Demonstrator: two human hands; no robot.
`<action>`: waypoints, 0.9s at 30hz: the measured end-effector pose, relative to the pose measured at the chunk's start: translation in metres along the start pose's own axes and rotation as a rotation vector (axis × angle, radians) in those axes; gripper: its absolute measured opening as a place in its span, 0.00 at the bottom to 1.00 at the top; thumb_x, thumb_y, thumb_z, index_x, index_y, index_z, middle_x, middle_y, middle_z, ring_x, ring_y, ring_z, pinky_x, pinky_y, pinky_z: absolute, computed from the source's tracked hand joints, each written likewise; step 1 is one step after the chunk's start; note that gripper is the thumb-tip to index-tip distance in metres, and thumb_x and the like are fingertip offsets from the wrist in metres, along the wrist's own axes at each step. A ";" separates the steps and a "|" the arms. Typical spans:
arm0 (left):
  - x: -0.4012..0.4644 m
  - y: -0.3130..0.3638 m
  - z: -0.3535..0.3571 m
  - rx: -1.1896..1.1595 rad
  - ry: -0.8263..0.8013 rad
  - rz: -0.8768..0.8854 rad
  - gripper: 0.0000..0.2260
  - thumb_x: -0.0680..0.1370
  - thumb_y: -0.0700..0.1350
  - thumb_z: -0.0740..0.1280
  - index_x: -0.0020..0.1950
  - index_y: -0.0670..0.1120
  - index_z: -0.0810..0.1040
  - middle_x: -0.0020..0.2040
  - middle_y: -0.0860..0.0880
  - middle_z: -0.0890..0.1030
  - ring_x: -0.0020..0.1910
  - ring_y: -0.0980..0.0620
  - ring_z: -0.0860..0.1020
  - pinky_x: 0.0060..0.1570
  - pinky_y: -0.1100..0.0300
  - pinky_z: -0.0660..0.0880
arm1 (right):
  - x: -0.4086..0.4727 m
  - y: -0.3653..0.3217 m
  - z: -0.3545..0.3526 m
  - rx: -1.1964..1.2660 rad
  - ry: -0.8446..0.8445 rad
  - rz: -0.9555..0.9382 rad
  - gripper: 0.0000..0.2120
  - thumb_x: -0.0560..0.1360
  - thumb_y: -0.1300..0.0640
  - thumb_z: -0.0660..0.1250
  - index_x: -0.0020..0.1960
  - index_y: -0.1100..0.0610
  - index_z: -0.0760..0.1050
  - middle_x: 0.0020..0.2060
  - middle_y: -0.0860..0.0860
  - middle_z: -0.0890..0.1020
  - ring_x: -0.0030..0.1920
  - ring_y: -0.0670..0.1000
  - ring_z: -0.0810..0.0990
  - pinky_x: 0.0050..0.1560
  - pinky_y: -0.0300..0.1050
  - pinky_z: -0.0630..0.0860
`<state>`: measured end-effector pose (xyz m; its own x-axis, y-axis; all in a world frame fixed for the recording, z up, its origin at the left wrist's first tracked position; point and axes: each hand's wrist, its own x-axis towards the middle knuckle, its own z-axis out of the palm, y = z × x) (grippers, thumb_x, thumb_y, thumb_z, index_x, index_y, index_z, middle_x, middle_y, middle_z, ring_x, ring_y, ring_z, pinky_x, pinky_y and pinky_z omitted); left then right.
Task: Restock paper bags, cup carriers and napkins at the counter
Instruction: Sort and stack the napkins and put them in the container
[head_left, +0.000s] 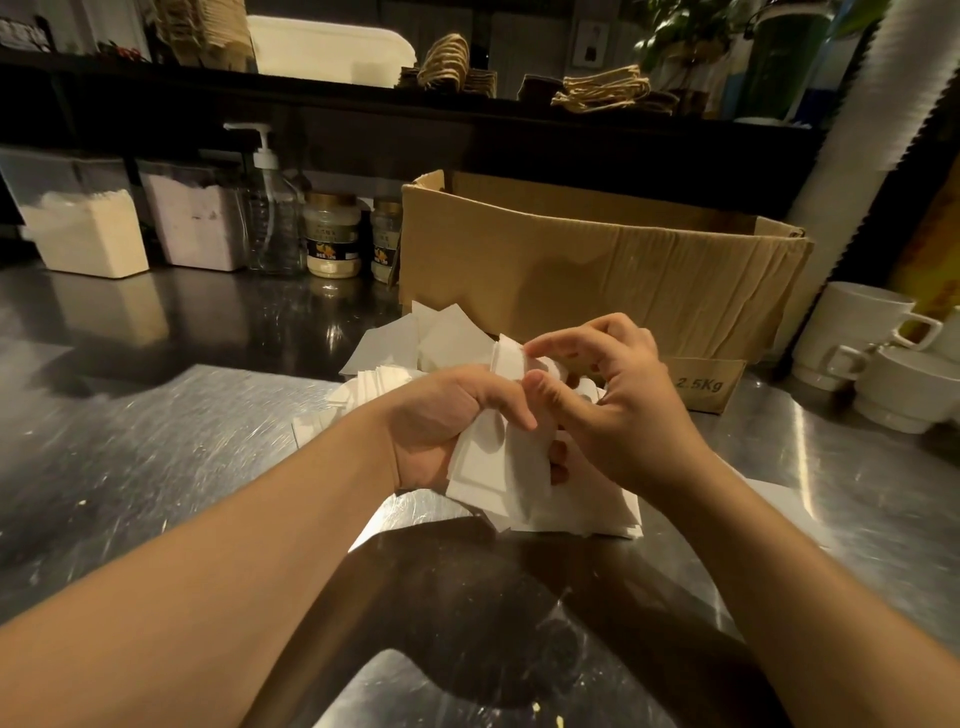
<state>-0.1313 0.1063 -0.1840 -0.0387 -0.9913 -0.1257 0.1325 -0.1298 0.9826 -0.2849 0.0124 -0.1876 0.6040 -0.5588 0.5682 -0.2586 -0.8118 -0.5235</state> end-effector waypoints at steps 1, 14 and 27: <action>0.000 0.000 0.000 0.003 -0.004 -0.004 0.19 0.67 0.38 0.70 0.56 0.50 0.79 0.44 0.46 0.83 0.51 0.44 0.79 0.57 0.43 0.78 | 0.000 0.000 -0.001 0.016 -0.006 0.005 0.08 0.71 0.31 0.63 0.49 0.29 0.74 0.52 0.35 0.69 0.61 0.46 0.68 0.64 0.60 0.72; 0.000 0.000 0.003 -0.006 -0.013 -0.025 0.20 0.65 0.37 0.69 0.56 0.51 0.79 0.42 0.47 0.84 0.46 0.47 0.80 0.52 0.46 0.80 | 0.000 -0.002 -0.002 0.043 -0.104 -0.002 0.07 0.74 0.45 0.70 0.46 0.37 0.72 0.49 0.38 0.72 0.55 0.45 0.69 0.63 0.59 0.72; 0.001 0.000 -0.001 -0.085 -0.049 -0.040 0.20 0.67 0.41 0.70 0.59 0.49 0.79 0.47 0.43 0.83 0.48 0.44 0.81 0.53 0.46 0.79 | 0.003 0.007 -0.003 0.266 -0.031 0.078 0.11 0.76 0.59 0.73 0.47 0.43 0.78 0.47 0.44 0.81 0.53 0.53 0.80 0.50 0.58 0.83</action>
<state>-0.1300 0.1052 -0.1842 -0.0939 -0.9834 -0.1552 0.2138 -0.1722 0.9616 -0.2876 0.0046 -0.1875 0.6142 -0.6088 0.5022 -0.1002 -0.6913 -0.7155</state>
